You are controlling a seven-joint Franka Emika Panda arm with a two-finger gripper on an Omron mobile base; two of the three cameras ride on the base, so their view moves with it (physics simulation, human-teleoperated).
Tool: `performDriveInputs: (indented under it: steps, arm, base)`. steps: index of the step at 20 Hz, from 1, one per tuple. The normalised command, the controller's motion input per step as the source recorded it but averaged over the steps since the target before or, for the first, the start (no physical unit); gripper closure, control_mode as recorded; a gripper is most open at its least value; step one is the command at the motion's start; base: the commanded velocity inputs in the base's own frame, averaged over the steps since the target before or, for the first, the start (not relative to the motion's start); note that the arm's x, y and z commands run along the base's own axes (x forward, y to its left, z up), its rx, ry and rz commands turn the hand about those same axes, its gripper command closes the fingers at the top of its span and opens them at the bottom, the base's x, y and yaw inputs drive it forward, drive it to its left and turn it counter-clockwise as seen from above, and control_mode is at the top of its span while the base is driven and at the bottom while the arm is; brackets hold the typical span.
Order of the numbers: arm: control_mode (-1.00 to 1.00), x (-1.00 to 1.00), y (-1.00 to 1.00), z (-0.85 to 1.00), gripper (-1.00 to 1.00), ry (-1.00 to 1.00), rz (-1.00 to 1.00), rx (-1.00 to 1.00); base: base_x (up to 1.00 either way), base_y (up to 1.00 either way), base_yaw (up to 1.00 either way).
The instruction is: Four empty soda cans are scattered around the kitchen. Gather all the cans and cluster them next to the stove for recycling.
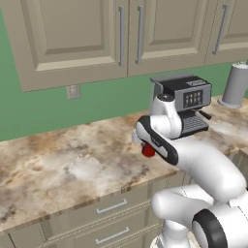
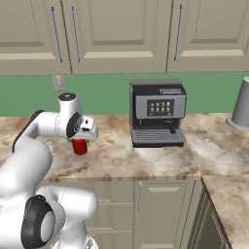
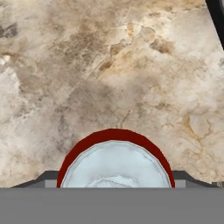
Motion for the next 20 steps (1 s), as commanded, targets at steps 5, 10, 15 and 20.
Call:
performDriveInputs:
  steps: [5, 10, 15, 20]
  arm:
    - [1.00, -0.18, 0.00, 0.00, 1.00, 0.00, 0.00, 0.00]
    - [1.00, 0.00, 0.00, 0.00, 1.00, 0.00, 0.00, 0.00]
    - [1.00, 0.00, 0.00, 0.00, 1.00, 0.00, 0.00, 0.00]
    - [1.00, 0.00, 0.00, 0.00, 1.00, 0.00, 0.00, 0.00]
  base:
    - [-0.08, 0.00, 0.00]
    - [-0.52, 0.00, 0.00]
    - [-0.57, 0.00, 0.00]
    - [-0.52, 0.13, 0.01]
